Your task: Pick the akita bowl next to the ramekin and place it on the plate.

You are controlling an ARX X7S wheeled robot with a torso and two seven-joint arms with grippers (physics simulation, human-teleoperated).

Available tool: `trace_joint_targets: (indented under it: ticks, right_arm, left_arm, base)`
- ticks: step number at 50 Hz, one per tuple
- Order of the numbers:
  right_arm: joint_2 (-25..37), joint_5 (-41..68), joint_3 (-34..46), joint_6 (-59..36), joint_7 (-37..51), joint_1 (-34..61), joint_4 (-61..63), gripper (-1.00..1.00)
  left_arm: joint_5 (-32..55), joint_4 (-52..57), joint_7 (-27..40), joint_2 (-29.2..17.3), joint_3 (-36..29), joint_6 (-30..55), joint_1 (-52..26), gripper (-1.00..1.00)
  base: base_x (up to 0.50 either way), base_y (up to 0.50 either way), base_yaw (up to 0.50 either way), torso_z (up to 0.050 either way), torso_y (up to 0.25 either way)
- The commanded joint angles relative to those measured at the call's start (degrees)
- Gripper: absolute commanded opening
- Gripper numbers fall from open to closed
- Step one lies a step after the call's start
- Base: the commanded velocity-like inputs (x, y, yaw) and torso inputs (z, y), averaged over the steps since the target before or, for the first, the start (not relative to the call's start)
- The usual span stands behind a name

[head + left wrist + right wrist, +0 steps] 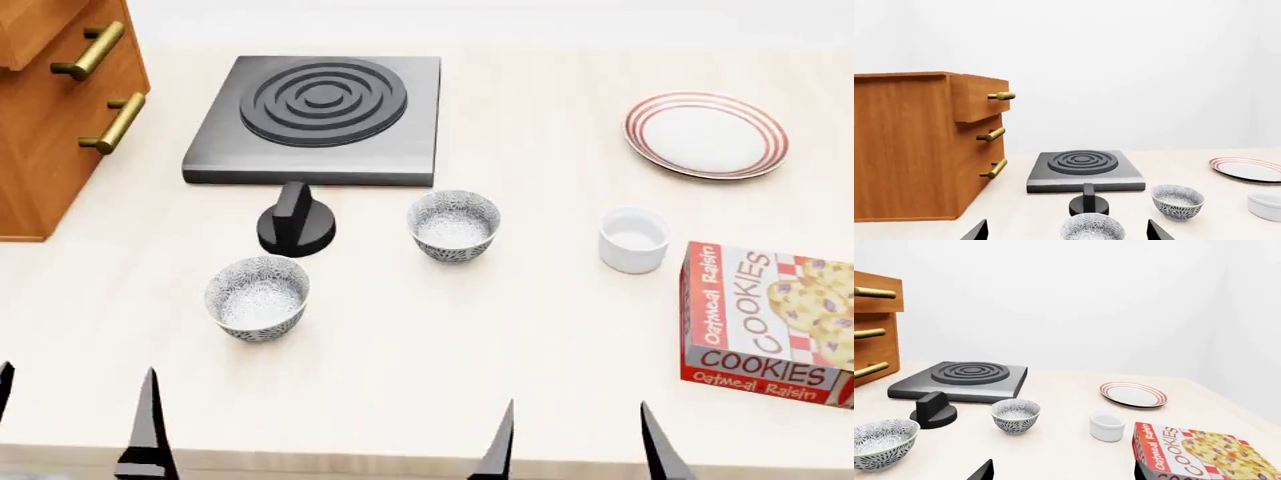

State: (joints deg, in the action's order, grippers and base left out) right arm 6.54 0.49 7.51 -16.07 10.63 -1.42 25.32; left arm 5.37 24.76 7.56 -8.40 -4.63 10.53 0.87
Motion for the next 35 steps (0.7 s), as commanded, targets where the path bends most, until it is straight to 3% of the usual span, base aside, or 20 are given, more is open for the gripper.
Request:
trace_joint_targets:
  ticks: [1,6,7,8,9,11,13,23,35]
  right_arm:
    - [1.20,-1.94,1.73,-12.10,1.42,2.19,13.80,1.00]
    - [1.51,-2.47,2.09,-17.64,1.57,4.41,18.96,1.00]
    - [1.03,-10.92,8.83,-26.24,-0.60,13.00,27.56,1.00]
    - [-1.62,-14.91,8.86,-34.03,-4.15,13.86,34.66,1.00]
    - [-4.31,-18.82,8.34,-33.42,-8.08,13.31,34.66,1.00]
    - [-6.46,-21.85,7.95,-32.52,-11.15,12.85,34.66,1.00]
    - [-6.48,-21.71,8.12,-32.13,-10.96,12.73,34.66,1.00]
    - [-6.50,-22.12,8.50,-30.96,-10.64,12.46,34.67,1.00]
    - [-6.50,-20.98,7.20,-30.05,-10.23,12.30,34.67,1.00]
  left_arm:
    - [2.23,14.29,1.24,-1.72,0.69,10.33,-1.73,1.00]
    - [2.77,17.33,1.85,-2.19,1.10,12.93,-2.92,1.00]
    - [11.36,25.93,10.44,-9.91,2.04,20.77,-8.20,1.00]
    - [17.85,34.52,19.04,-16.93,-0.81,18.88,-9.67,1.00]
    - [21.42,35.22,25.68,-22.06,-3.59,16.82,-10.87,1.00]
    - [25.21,35.20,33.07,-28.54,-7.73,13.25,-12.76,1.00]
    - [26.88,35.18,36.73,-31.88,-10.16,11.02,-14.03,1.00]
    - [30.40,35.12,46.14,-41.17,-17.77,3.88,-18.49,1.00]
    - [31.53,34.99,51.64,-46.60,-24.39,-0.91,-22.99,1.00]
  base:
    - [0.00,0.00,0.00,0.000,0.000]
    - [0.00,0.00,0.00,0.000,0.000]
    - [0.00,0.00,0.00,0.000,0.000]
    - [0.00,0.00,0.00,0.000,0.000]
    - [0.00,0.00,0.00,0.000,0.000]
    - [0.00,0.00,0.00,0.000,0.000]
    - [0.00,0.00,0.00,0.000,0.000]
    - [0.00,0.00,0.00,0.000,0.000]
    - [0.00,0.00,0.00,0.000,0.000]
